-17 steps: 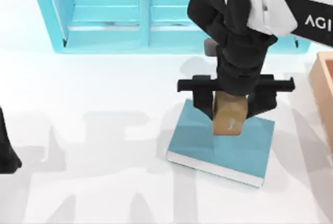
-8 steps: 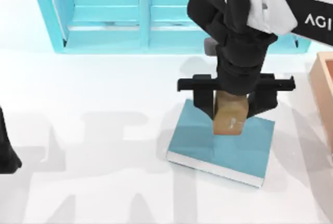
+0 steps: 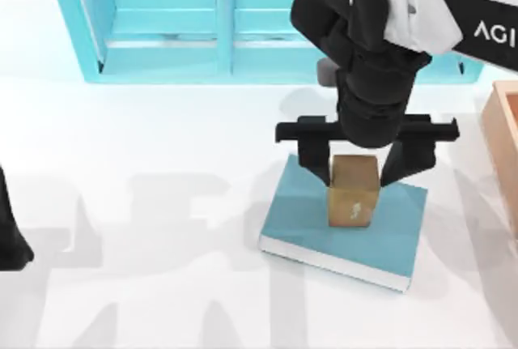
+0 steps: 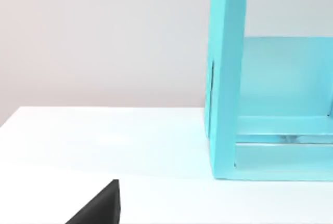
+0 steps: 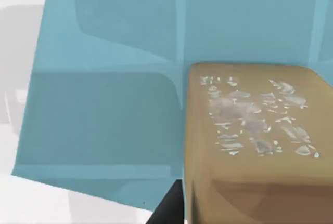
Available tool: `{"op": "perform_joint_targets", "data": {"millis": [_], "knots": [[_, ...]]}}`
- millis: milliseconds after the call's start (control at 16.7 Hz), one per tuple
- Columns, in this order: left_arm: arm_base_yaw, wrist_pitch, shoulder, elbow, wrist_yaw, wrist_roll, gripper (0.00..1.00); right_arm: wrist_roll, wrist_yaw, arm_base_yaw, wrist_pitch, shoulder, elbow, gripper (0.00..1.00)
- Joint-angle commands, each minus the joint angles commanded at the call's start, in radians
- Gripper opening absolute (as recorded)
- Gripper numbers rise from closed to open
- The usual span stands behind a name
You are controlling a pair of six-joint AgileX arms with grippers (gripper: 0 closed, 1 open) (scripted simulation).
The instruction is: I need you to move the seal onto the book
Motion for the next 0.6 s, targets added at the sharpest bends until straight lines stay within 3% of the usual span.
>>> {"op": "perform_joint_targets", "data": {"millis": [120,180,600], "knots": [[0.0,0.0,0.0,0.0,0.0,0.0,1.0,0.0,0.0,0.0,0.0,0.0,0.0,0.98],[0.0,0.0,0.0,0.0,0.0,0.0,1.0,0.0,0.0,0.0,0.0,0.0,0.0,1.0],[0.0,0.0,0.0,0.0,0.0,0.0,1.0,0.0,0.0,0.0,0.0,0.0,0.0,1.0]]}}
